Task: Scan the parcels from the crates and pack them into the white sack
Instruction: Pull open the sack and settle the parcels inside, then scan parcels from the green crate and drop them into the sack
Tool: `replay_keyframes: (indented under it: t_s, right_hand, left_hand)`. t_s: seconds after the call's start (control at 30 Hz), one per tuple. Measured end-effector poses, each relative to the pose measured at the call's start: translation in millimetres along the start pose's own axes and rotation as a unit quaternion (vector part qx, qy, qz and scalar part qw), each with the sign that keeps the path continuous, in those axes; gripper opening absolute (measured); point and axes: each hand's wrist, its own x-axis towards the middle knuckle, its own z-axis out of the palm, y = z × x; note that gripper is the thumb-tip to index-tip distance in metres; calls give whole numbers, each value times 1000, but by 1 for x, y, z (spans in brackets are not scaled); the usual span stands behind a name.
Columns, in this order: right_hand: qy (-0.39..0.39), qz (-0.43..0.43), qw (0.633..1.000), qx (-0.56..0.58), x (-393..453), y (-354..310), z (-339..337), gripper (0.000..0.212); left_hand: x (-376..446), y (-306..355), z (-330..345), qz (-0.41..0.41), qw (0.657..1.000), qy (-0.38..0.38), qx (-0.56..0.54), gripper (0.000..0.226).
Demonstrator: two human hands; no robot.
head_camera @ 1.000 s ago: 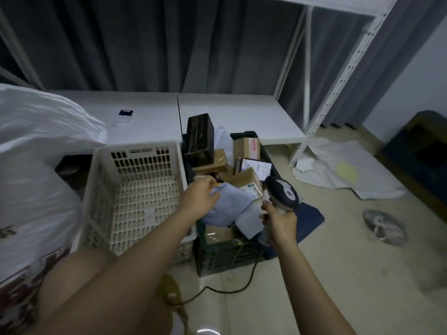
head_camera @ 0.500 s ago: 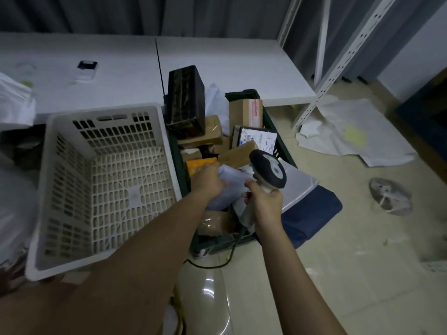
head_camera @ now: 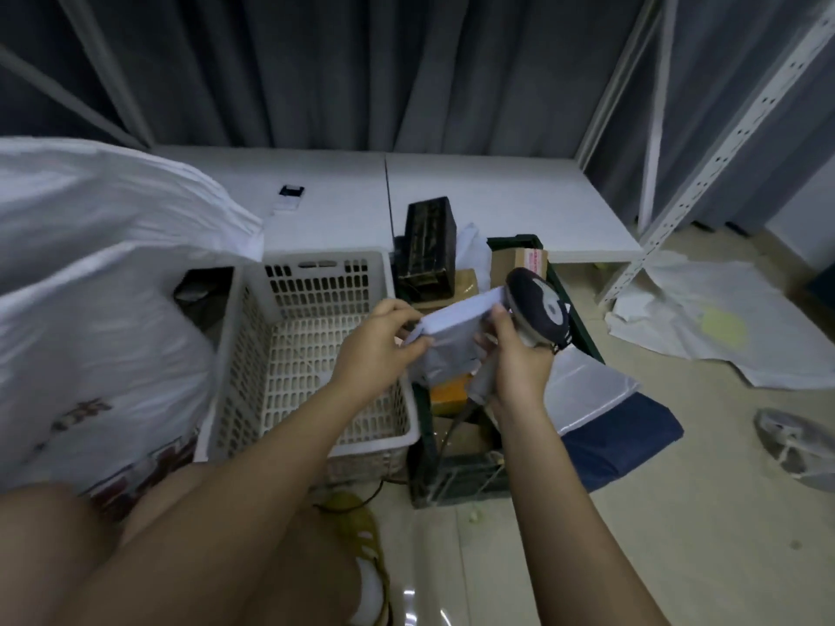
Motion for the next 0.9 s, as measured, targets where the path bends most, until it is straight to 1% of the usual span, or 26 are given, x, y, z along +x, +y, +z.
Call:
replay_keyframes:
  t_s: [0.03,0.07,0.1,0.13,0.17,0.2,0.27,0.3,0.33,0.43,0.5,0.53,0.57,0.6,0.63,0.67,0.7,0.73,0.77,0.83,0.87,0.9]
  right_hand:
    - [-12,-19,1000,-1,-11,-9,7,45]
    - [-16,-34,999,-8,-20,-16,14,60]
    - [-24,-49,998,-12,-31,-24,20,71]
    - [-34,-61,997,-17,-41,-31,26,75]
    - [-42,-69,997,-21,-50,-38,31,74]
    - [-51,-72,996,-27,-60,-47,36,69]
    - [-73,-78,994,-27,-82,-63,47,42]
    - [-78,-81,993,-25,-95,-70,53,34]
    - [-81,-84,993,-25,-106,-76,59,34]
    - [-101,-73,992,13,-143,-89,84,54]
    - [-122,-63,989,54,-166,-95,101,51]
    - [-132,-63,987,64,-176,-97,108,48]
    - [-139,-68,986,68,-185,-99,114,46]
    - [-147,-75,984,69,-193,-101,119,44]
    - [-159,-84,981,67,-202,-102,124,42]
    - [-172,-91,979,64,-209,-103,130,39]
    - [-188,-94,975,65,-216,-103,136,34]
    - [-207,-96,971,71,-223,-103,143,27]
    - [-224,-100,967,76,-231,-101,150,19]
    - [-251,-109,959,80,-245,-97,164,19]
    - [-267,-112,954,79,-252,-94,171,20]
    - [-283,-113,949,78,-259,-91,177,19]
  left_hand:
    - [-4,7,-11,0,999,35,-20,27]
    - [-7,16,-24,5,998,62,-29,26]
    - [-11,24,-36,17,996,80,-25,26]
    - [-14,31,-50,36,995,95,-13,25]
    - [-19,38,-64,63,992,106,2,25]
    - [-25,43,-79,95,989,115,27,26]
    - [-38,53,-109,155,973,134,107,26]
    - [-45,58,-123,183,960,143,155,26]
    - [-53,62,-136,207,946,151,200,27]
    - [-77,70,-172,235,911,163,299,36]
    - [-96,67,-198,240,898,176,325,40]
    - [-105,64,-211,238,899,179,320,42]
    - [-114,61,-223,225,910,180,299,45]
    - [-123,57,-235,188,929,177,264,52]
    - [-130,54,-249,134,950,182,216,63]
    - [-136,52,-263,70,965,203,151,74]
    - [-141,53,-277,1,971,232,63,81]
    - [-143,55,-292,-61,964,255,-43,79]
    - [-144,59,-306,-103,945,266,-158,70]
    - [-146,63,-326,-158,884,248,-363,46]
    - [-147,63,-334,-176,853,247,-424,39]
    - [-147,61,-340,-187,835,256,-450,35]
